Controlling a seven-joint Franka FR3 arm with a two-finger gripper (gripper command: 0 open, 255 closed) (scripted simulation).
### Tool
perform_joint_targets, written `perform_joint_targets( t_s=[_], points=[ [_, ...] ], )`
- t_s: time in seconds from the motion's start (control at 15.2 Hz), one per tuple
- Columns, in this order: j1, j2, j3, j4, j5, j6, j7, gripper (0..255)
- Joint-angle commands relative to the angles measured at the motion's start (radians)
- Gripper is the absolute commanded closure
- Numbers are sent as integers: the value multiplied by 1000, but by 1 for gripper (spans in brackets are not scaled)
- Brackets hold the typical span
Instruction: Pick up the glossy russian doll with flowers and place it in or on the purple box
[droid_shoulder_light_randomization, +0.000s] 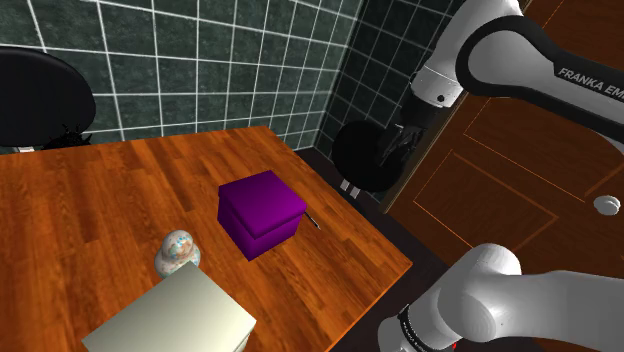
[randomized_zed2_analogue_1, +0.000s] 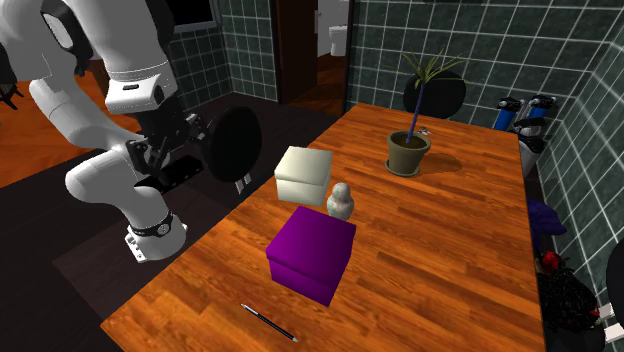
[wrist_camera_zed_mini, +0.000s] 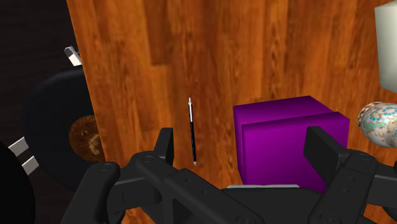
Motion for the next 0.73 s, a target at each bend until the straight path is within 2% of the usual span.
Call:
perform_joint_targets(
  t_s=[0.0,0.66],
  points=[
    [0,0,0,0,0,0,0,0],
    [45,171,200,-33,144,184,260,0]
  ],
)
